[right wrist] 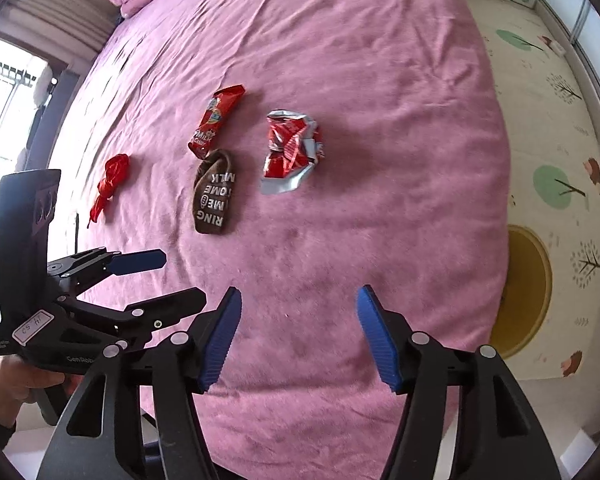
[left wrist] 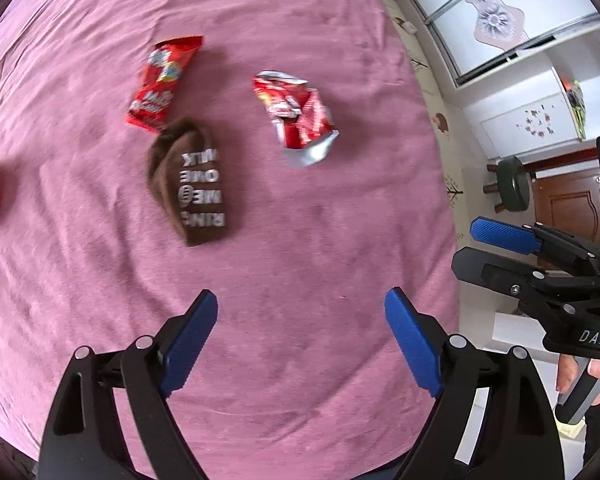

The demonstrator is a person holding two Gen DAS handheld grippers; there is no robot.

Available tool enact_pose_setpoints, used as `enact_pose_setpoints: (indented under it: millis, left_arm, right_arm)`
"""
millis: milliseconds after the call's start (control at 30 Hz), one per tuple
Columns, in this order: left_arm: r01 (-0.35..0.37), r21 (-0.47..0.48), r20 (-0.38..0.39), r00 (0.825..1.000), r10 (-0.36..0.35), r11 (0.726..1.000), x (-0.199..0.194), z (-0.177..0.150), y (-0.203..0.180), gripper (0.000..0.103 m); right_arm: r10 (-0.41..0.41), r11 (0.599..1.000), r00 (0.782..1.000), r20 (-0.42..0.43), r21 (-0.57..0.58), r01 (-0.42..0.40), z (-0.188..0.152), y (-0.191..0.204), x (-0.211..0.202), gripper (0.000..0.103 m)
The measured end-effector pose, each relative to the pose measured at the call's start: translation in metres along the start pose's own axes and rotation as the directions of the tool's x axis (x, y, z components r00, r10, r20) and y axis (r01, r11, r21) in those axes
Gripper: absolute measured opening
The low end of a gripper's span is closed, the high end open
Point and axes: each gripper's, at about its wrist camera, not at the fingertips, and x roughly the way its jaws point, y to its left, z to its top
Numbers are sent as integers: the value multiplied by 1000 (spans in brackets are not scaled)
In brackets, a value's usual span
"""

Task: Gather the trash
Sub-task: 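Move both tools back to the remaining items on the bed, then grasp the brown MILK sock with the left tool while the right tool grasps the crumpled red wrapper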

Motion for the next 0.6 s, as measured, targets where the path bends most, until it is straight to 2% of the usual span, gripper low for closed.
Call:
enact_pose_setpoints:
  millis: [233, 433, 600]
  left_arm:
    - [-19, -38, 4, 1000, 19, 999, 4, 8, 25, 88]
    - [-63, -92, 9, 998, 64, 994, 12, 20, 51, 89]
    - [-84, -117, -3, 996, 84, 990, 28, 39, 65, 88]
  right_arm:
    - [-8, 1000, 999, -38, -30, 7, 14, 12, 20, 64]
    - [-23, 999, 998, -60, -36, 21, 28, 13, 35, 74]
    - [-32, 999, 997, -75, -31, 29, 43, 11, 49, 74]
